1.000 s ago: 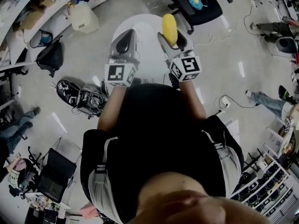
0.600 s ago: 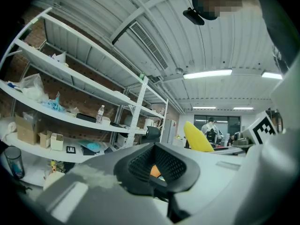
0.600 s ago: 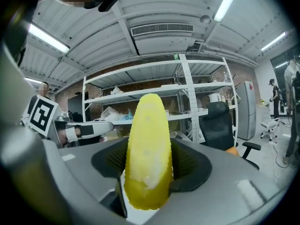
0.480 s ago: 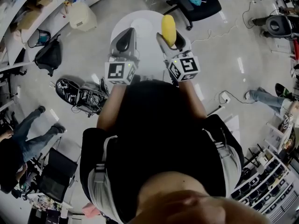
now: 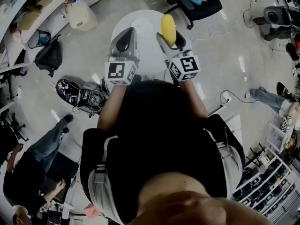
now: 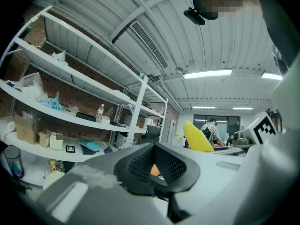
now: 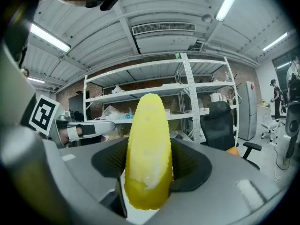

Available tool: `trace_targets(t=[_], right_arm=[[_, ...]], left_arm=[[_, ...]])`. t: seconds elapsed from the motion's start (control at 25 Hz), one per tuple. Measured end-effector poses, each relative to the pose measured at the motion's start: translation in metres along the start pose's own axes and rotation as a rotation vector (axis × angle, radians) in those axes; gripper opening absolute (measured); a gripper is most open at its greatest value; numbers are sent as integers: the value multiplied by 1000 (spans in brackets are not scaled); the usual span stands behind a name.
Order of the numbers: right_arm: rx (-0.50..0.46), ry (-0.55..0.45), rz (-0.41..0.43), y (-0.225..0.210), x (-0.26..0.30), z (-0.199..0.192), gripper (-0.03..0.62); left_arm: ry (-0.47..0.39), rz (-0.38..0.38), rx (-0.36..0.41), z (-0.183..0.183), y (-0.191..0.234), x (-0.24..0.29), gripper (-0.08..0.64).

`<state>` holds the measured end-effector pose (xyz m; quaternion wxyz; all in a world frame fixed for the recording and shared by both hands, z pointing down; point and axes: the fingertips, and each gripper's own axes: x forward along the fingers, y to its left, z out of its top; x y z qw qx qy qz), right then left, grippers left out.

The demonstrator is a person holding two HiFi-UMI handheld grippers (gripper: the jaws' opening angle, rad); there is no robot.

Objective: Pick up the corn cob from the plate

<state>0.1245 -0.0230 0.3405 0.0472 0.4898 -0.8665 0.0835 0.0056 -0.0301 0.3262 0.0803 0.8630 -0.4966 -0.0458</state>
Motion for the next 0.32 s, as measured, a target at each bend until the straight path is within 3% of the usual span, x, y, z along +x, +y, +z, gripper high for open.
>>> trace_targets(t=[0.32], right_arm=[[2, -1, 1, 1, 4, 3, 264]], left_arm=[[2, 6, 8, 1, 5, 1, 0]])
